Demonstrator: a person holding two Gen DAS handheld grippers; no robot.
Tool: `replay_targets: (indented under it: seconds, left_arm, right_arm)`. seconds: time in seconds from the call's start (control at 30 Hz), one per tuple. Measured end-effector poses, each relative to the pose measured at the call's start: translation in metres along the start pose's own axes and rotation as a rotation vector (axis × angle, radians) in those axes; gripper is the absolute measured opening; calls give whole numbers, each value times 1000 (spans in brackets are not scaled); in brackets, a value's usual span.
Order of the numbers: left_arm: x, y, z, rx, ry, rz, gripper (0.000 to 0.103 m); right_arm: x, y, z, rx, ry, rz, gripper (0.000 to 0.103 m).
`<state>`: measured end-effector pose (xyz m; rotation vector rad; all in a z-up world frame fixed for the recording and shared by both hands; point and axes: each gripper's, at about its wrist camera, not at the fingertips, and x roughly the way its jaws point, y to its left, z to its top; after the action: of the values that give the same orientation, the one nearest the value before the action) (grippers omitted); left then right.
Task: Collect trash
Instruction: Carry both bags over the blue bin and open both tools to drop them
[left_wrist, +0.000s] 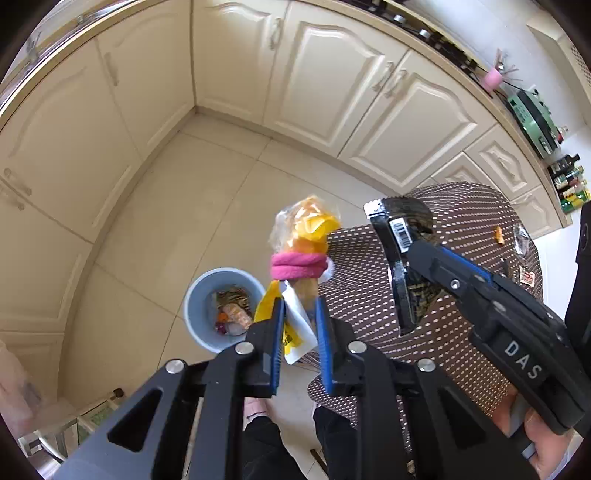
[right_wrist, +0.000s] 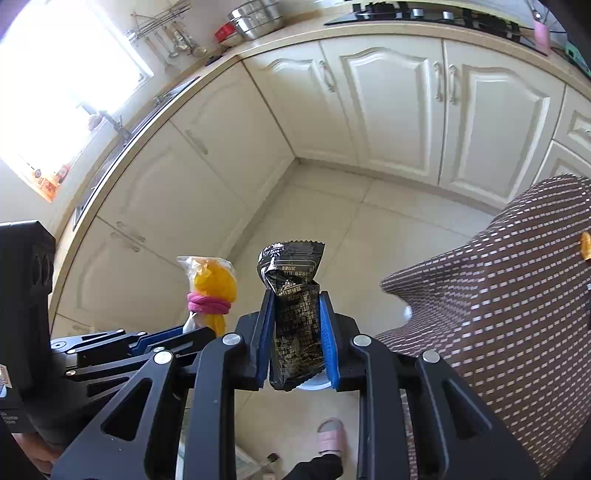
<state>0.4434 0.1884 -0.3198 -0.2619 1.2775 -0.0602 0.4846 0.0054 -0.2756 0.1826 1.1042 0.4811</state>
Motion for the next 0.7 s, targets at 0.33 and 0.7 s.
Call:
replay_targets:
  seconds: [0.33, 0.7]
  left_arm:
    - [-11, 31, -6, -13, 6, 7, 40]
    - [-30, 51, -12, -35, -24, 12, 41]
  right_arm:
    - [10, 36, -9, -21, 10, -1, 22]
    - [14, 57, -14, -44, 15, 7, 22]
